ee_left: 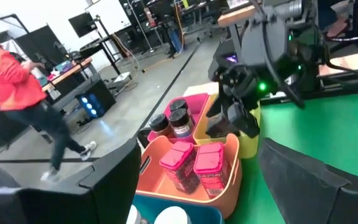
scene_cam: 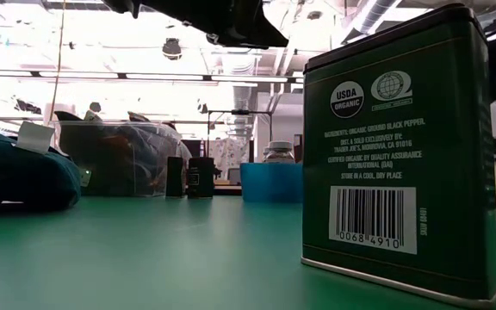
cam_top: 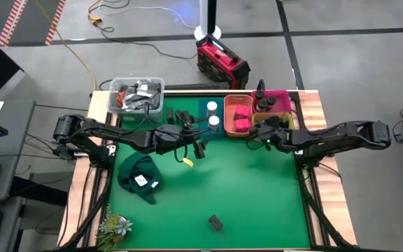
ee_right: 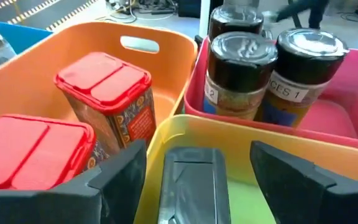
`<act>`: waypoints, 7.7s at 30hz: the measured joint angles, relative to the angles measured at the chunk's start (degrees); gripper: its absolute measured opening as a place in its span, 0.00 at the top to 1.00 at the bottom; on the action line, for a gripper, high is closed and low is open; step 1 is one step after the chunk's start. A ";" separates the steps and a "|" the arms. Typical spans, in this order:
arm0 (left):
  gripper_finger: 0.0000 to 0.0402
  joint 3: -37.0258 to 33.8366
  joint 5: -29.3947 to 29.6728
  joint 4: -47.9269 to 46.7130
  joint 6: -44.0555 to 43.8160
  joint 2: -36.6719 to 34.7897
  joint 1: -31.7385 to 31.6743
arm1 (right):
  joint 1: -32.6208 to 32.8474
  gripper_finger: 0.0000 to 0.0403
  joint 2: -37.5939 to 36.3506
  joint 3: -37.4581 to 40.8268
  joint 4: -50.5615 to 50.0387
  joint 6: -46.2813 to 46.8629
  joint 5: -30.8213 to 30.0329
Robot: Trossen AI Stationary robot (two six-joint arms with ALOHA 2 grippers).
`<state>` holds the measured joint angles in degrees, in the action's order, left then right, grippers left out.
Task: Sort spices by type
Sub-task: Put the black seasoning can into the yellow bin
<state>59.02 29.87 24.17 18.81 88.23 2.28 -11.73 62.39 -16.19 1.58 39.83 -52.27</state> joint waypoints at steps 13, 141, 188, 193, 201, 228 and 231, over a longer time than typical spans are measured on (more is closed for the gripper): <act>0.23 0.02 -0.09 -19.68 -6.78 -5.86 -1.72 | 0.17 0.22 -13.42 -3.19 -4.97 -17.38 -0.09; 0.66 19.41 -29.44 -16.61 -10.26 29.97 -2.36 | 24.36 0.24 -14.06 -12.96 -18.96 -24.50 33.02; 0.66 19.41 -29.29 -17.36 -13.71 29.97 -2.64 | 19.76 0.37 20.48 -33.79 -29.78 -23.75 40.68; 0.60 19.41 -29.16 -17.36 -13.71 29.97 -2.25 | 19.78 0.51 20.48 -33.79 -29.31 -23.73 40.89; 0.47 19.41 -29.33 -17.77 -13.91 29.63 -2.24 | 19.76 0.62 20.39 -33.79 -29.46 -23.75 41.72; 0.43 19.45 -29.13 -36.79 -15.97 25.22 2.57 | 19.43 0.57 20.37 -33.79 -31.10 -23.21 42.05; 0.43 19.47 -29.11 -38.66 -16.53 25.22 3.44 | 19.43 0.58 20.37 -33.79 -31.10 -23.18 42.05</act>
<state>78.50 0.75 -14.49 2.28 113.45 5.72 7.70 82.76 -49.98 -29.52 16.64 -10.22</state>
